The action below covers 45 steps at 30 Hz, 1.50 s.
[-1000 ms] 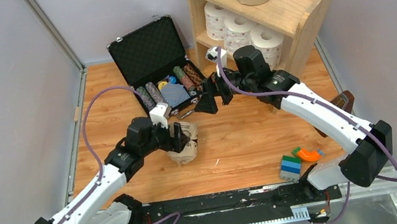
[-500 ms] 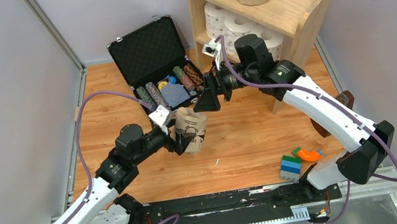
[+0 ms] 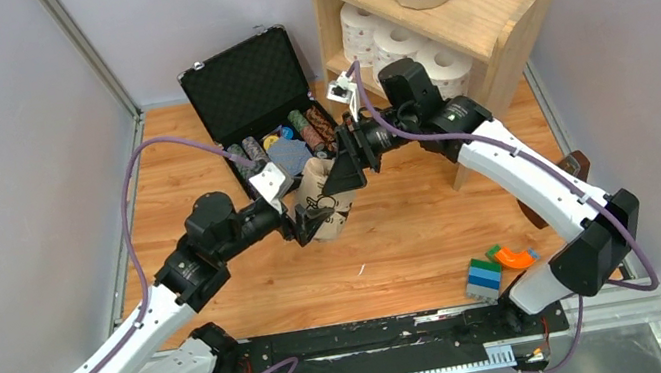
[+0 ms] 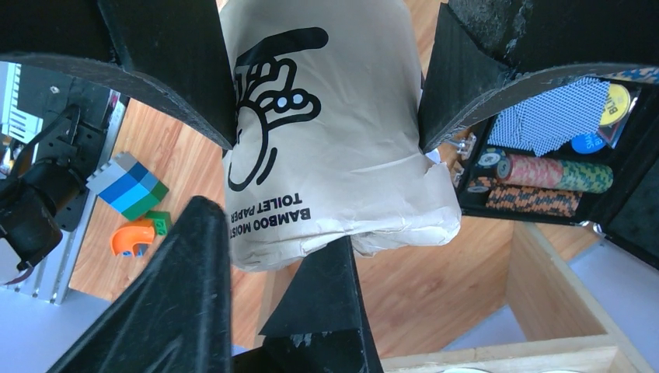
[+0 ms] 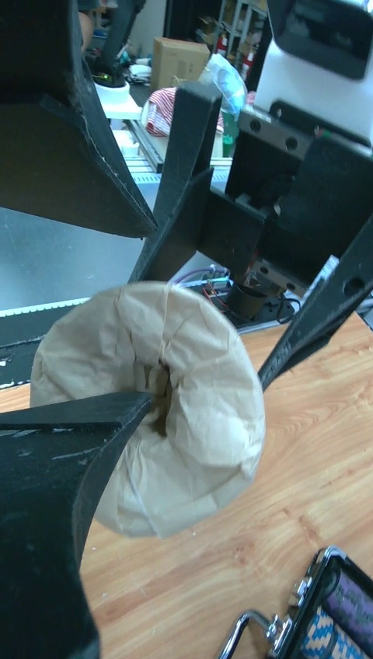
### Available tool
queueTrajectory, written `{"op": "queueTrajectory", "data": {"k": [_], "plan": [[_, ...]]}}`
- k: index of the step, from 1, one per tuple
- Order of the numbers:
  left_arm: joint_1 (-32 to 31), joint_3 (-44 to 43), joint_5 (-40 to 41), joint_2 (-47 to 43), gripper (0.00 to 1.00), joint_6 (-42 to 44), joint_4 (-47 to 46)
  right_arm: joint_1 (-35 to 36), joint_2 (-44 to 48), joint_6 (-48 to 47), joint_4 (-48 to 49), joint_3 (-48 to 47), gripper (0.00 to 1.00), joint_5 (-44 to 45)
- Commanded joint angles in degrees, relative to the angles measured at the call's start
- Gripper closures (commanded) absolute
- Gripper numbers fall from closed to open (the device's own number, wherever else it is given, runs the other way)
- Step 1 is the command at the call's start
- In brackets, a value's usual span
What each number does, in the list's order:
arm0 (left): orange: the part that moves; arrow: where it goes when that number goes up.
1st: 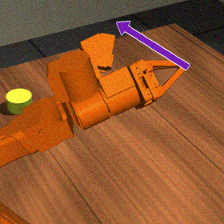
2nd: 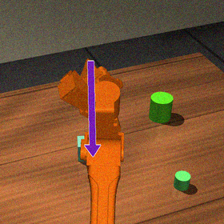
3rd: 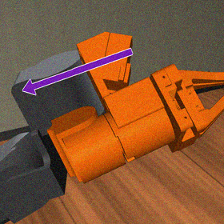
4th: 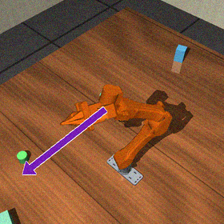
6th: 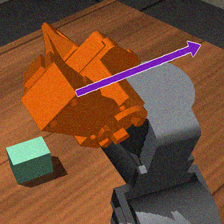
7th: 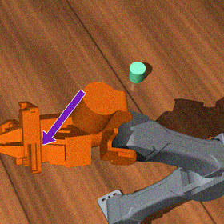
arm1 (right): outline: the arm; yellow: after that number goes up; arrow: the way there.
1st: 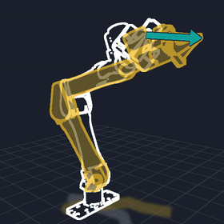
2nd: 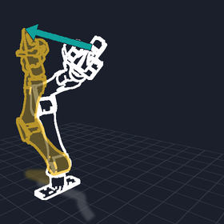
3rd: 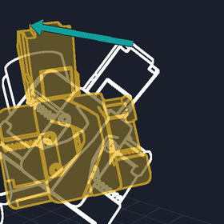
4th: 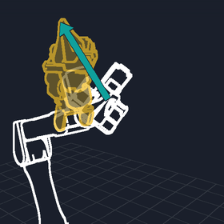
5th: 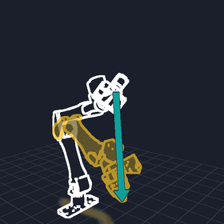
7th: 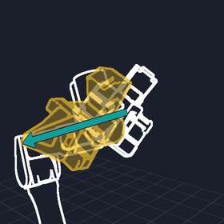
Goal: Place and organize the paper towels onto the shelf
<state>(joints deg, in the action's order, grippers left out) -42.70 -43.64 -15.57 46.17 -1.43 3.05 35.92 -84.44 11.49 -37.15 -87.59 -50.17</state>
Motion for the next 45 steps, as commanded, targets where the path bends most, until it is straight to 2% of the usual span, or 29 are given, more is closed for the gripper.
{"op": "queueTrajectory", "data": {"k": [1, 16, 19, 22, 26, 34, 36, 41, 45], "plan": [[-0.38, -2.64, -0.49, 1.11, 0.52, 2.66, -5.29, 0.2, -0.03, -1.93, 1.02, -1.73, 0.28, -5.9], [-0.56, -2.6, -1.04, 4.15, 0.52, 1.75, -9.65, 0.2, -1.65, -1.29, 0.47, -0.59, 0.58, -8.38], [-0.62, -2.71, -0.38, 3.56, 0.52, 1.96, -8.46, 0.18, -1.6, -1.75, -0.52, -0.89, 0.57, -7.59], [-0.6, -3.23, 0.01, 2.89, 0.52, 2.56, -6.42, 0.39, -1.66, -3.66, -2.96, -1.81, 0.49, -7.25], [-0.55, -4.4, 0.35, 3.04, 0.52, 3.19, -3.76, 1.22, -2.41, -7.03, -7.93, -4.07, 0.44, -5.52], [-0.56, -6.69, -1.28, 3.61, 0.53, 3.32, -0.55, 3.23, -3.92, -8.6, -12.37, -5.84, 0.47, 0.33], [-0.57, -7.47, -1.33, 3.61, 0.53, 3.55, 0.67, 3.64, -4.57, -9.1, -13.24, -6.31, 0.51, 1.27], [-0.61, -7.82, -1.29, 2.75, 0.52, 4.14, 2.18, 3.89, -5.68, -8.98, -13.95, -7.71, 0.71, 0.54], [-0.58, -8.31, 0.08, 2.27, 0.43, 4.22, 4.32, 3.89, -5.67, -9.26, -14.98, -9.49, 0.9, 1.39]]}}
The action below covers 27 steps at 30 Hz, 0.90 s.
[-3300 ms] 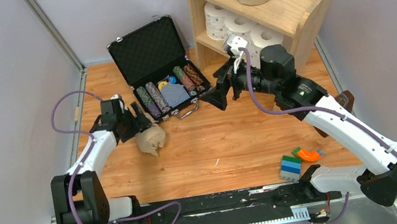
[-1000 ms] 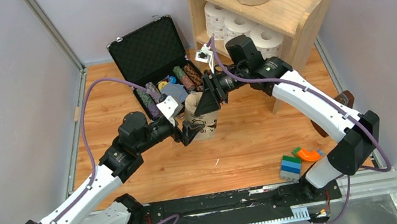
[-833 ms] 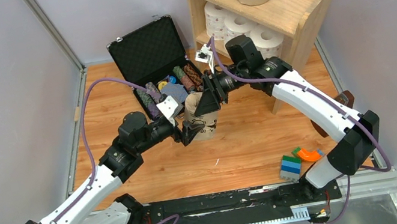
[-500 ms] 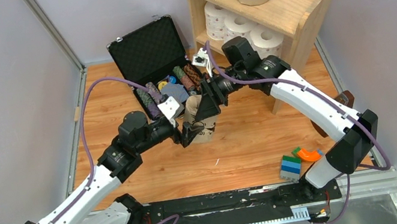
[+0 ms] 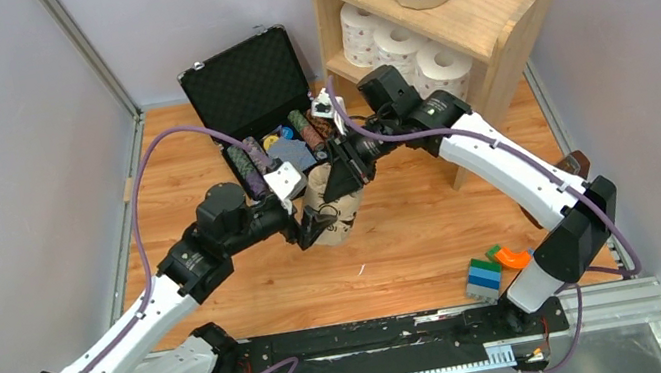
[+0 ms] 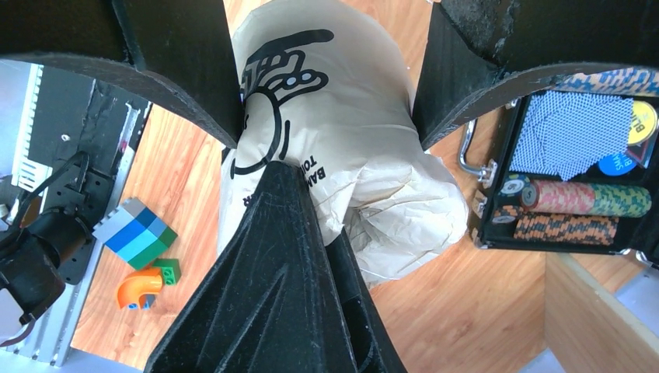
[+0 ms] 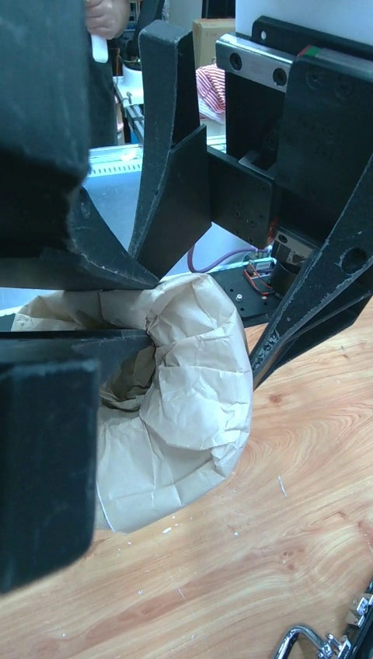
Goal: Place and organize the paper towels onto the shelf
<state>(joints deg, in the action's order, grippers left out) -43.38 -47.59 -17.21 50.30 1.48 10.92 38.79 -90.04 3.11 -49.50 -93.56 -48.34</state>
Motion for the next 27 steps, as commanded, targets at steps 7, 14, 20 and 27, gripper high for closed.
{"op": "queueTrajectory", "data": {"k": [7, 14, 20, 27], "plan": [[0.13, -3.04, 12.33, -6.63, 0.02, 2.78, -0.83, 0.94, 0.64, -1.78, -7.52, -9.41, 1.0, 8.13], [0.13, -3.71, 27.29, -12.57, 0.0, 4.98, 6.26, 0.82, 1.02, -2.85, -15.34, -18.96, 1.0, 23.48], [0.21, -3.49, 38.85, -16.56, 0.0, 5.58, 11.48, 0.83, 0.26, -4.55, -21.26, -29.87, 1.0, 38.68], [2.4, -0.15, 46.86, -19.23, 0.0, 1.5, 14.56, 0.86, 3.48, -5.49, -18.03, -35.59, 1.0, 54.06]]}}
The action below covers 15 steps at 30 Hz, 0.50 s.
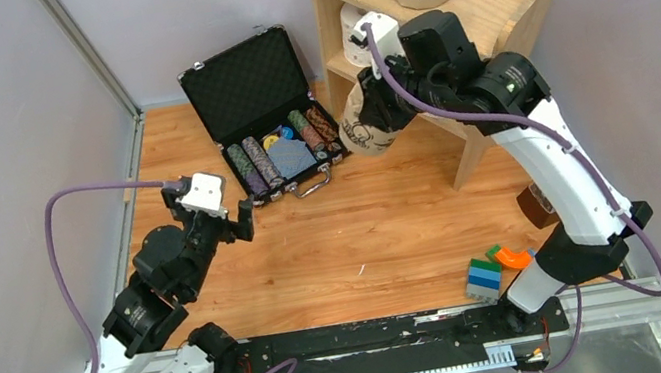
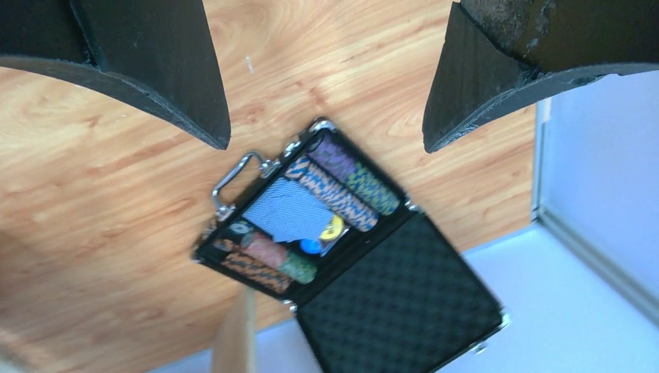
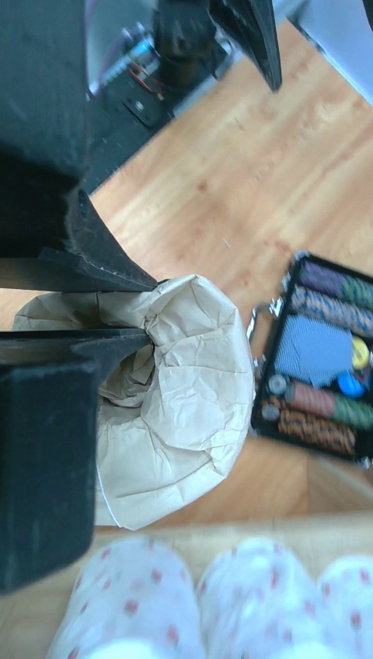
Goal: Place and organize the paper towels onto the shelf
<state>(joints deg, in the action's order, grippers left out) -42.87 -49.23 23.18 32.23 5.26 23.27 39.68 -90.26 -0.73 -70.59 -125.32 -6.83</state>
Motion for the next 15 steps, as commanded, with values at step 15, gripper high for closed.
{"op": "queueTrajectory", "data": {"k": [15], "plan": [[22.61, 4.2, 0.21, 8.0, 0.0, -14.04, 3.64, -0.01, 9.01, -12.31, 17.64, -10.26, 1.0, 35.15]]}}
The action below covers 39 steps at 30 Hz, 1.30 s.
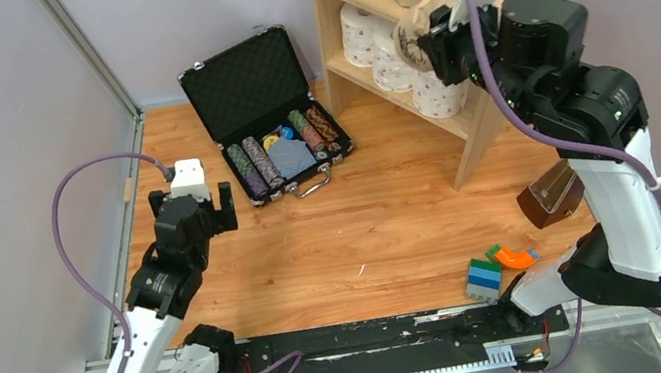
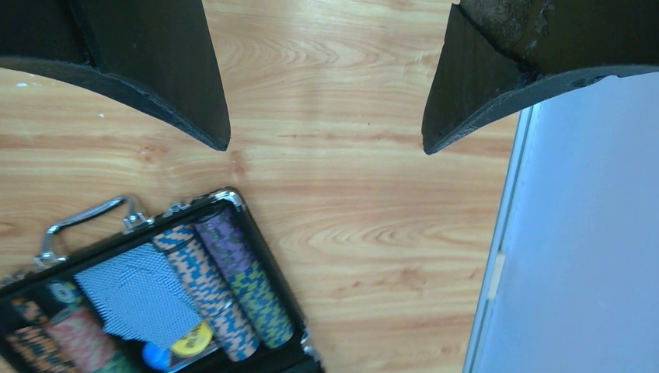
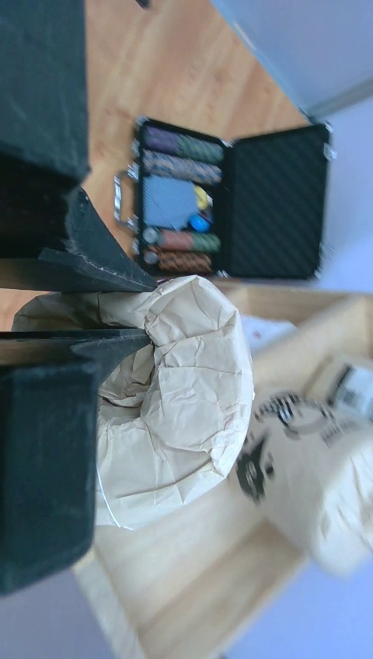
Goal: Place and organize the paper towels onto the shelf
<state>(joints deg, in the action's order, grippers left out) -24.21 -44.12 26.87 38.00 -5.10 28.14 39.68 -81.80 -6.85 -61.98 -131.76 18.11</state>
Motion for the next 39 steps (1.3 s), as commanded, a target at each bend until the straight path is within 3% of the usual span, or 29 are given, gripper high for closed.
{"op": "queueTrajectory", "data": {"k": [1, 10, 19, 30, 39], "plan": [[4.15, -1.09, -3.84, 3.08, 0.0, -3.64, -1.49, -0.03, 0.17, -7.36, 9.91, -4.09, 1.0, 12.35], [4.34, -0.54, -5.46, 4.35, 0.0, -2.4, -2.37, -1.39, -3.36, -14.97, 17.68, -4.0, 1.0, 21.77], [4.34, -0.44, -6.24, 4.54, 0.0, -1.95, -2.69, -7.2, -5.22, -12.29, 17.73, -2.46, 0.98, 19.11], [4.34, -0.19, -6.29, 4.8, 0.0, -1.49, -3.09, -12.71, -6.21, -8.74, 16.76, -0.59, 0.73, 12.87], [4.34, -0.27, -6.5, 5.28, 0.0, -1.36, -3.09, -15.27, -8.07, -8.88, 16.79, -3.2, 0.66, 10.43]]}}
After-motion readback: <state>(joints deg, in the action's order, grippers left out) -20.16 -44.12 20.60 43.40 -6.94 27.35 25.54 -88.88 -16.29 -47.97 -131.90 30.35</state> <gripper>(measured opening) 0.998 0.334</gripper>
